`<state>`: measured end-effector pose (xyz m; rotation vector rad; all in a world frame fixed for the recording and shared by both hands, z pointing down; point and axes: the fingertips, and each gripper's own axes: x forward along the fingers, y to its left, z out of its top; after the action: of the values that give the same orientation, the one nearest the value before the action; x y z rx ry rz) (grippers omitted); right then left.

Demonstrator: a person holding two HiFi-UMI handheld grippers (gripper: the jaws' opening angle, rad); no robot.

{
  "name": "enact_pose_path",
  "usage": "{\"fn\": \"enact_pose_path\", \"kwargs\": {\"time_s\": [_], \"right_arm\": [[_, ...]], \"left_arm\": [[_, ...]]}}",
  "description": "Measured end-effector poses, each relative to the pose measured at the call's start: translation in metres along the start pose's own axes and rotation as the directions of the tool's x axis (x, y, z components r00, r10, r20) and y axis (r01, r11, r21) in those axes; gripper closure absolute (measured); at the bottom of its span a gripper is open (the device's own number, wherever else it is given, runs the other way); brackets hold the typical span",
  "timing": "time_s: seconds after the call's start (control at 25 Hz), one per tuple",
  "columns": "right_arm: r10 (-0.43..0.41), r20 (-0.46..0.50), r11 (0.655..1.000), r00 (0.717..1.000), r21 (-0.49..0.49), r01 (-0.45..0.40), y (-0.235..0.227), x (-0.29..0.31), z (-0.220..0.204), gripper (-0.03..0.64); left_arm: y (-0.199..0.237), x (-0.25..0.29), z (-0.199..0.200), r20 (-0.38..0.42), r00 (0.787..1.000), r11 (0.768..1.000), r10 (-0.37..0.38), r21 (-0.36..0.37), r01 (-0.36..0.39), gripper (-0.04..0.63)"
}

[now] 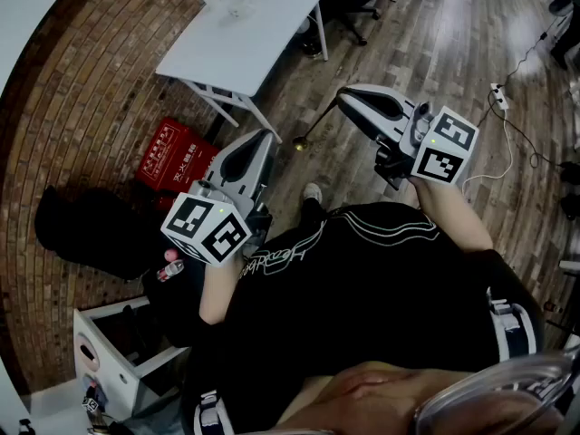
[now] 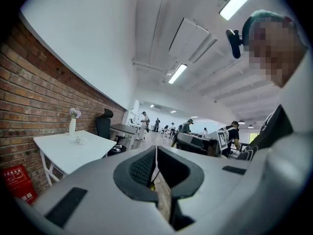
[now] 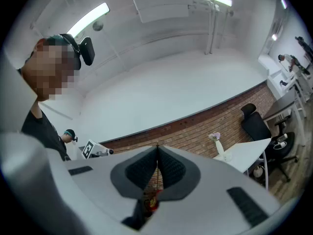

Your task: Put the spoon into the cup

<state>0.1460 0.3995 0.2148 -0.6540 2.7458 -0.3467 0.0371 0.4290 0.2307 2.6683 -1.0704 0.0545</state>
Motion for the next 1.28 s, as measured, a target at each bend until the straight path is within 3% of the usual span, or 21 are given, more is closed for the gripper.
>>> {"fn": "enact_pose_path", "kwargs": {"time_s": [0.36,0.68,0.96,1.28], "right_arm": [[-0.021,-0.009,1.000,1.000,0.010,0.021,-0.006,0.000,-0.005,0.617],[-0.052,0.023,0.998,0.998,0.033,0.051,-0.033,0.019,-0.007,0.617],[-0.055,0.032,0.998,0.998,-0.019,0.055,-0.065,0.046,-0.014,0.617],[-0.112,0.020,0.994,0.994,0.007,0.112,-0.143,0.096,-0.007,0.617]], "left_arm": [[0.002,-0.001,-0.003,0.024,1.000,1.000,-0.015,-0.023,0.016,0.584],[0.034,0.008,-0.002,0.039,0.999,0.999,-0.016,-0.035,0.017,0.584],[0.082,0.036,-0.006,0.030,0.999,0.998,-0.024,-0.065,0.026,0.584],[0.165,0.092,0.013,-0.001,0.999,0.992,-0.051,-0.114,0.050,0.584]]}}
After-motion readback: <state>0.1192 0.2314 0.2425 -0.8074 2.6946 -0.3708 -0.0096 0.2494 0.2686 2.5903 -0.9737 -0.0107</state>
